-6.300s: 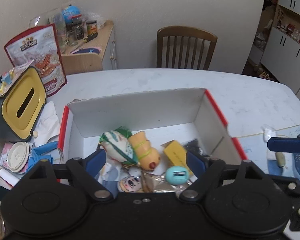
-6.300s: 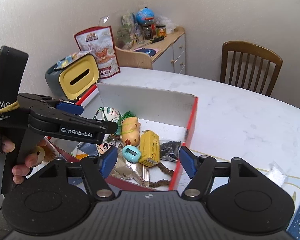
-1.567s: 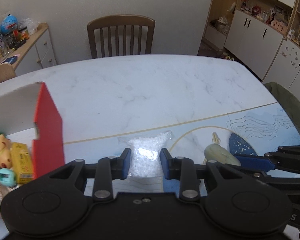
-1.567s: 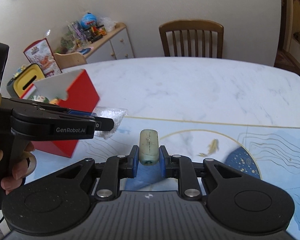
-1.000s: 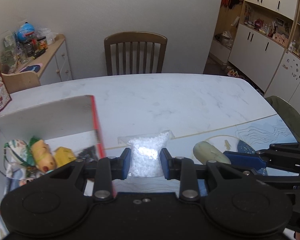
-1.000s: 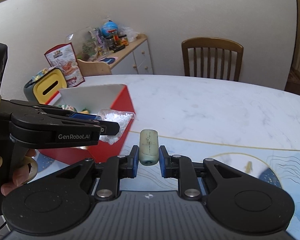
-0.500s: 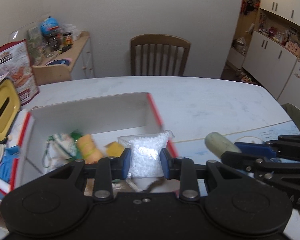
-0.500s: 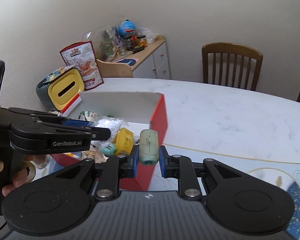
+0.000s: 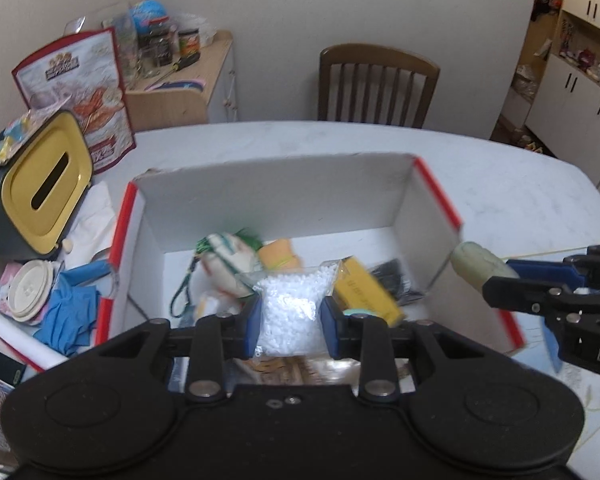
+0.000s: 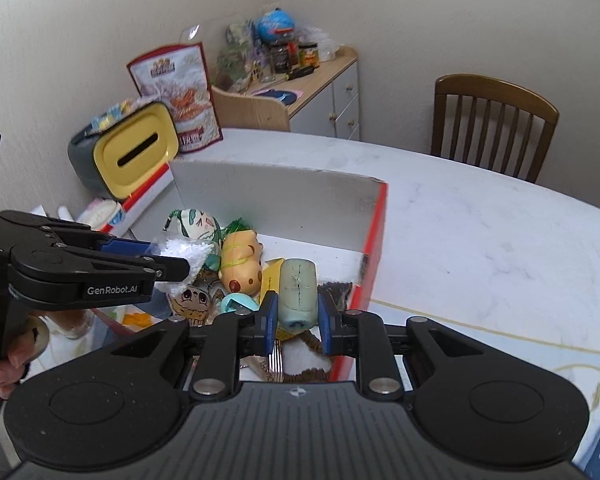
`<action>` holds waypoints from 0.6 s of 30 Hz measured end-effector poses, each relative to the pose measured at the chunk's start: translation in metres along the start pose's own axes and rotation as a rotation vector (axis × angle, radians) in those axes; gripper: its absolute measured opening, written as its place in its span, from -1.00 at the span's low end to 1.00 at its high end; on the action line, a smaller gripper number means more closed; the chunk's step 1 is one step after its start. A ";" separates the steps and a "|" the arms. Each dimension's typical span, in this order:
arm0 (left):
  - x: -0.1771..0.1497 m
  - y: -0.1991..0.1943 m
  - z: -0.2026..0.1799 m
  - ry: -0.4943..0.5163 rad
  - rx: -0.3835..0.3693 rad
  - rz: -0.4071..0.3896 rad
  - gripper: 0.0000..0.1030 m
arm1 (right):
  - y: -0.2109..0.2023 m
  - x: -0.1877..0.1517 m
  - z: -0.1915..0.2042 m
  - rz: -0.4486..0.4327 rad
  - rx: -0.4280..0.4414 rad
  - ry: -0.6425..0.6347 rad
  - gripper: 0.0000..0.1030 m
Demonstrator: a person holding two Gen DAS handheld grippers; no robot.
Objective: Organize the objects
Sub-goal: 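Carry the bead bag and green eraser with both grippers into the red box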
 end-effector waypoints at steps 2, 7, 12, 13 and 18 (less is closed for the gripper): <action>0.000 0.007 0.006 0.000 0.008 0.014 -0.42 | 0.011 0.004 0.004 0.018 -0.007 -0.013 -0.60; -0.004 0.020 0.019 0.000 0.028 0.042 -0.42 | 0.034 0.009 0.017 0.049 -0.020 -0.053 -0.60; -0.007 0.029 0.022 0.019 0.021 0.063 -0.43 | 0.054 0.017 0.031 0.072 -0.011 -0.088 -0.60; -0.007 0.030 0.022 0.023 0.016 0.069 -0.44 | 0.058 0.019 0.033 0.077 -0.013 -0.095 -0.60; -0.011 0.036 0.022 0.034 0.005 0.090 -0.44 | 0.076 0.021 0.041 0.109 -0.021 -0.115 -0.60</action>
Point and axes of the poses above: each gripper's, at about its wrist camera, not at the fingertips, and y roughly the way its jaws point, z to its left, x to its top, the point moved 4 cm from there along y, roughly the way its jaws point, and after that the axes turned 9 degrees about z, right-handed, at the moved point
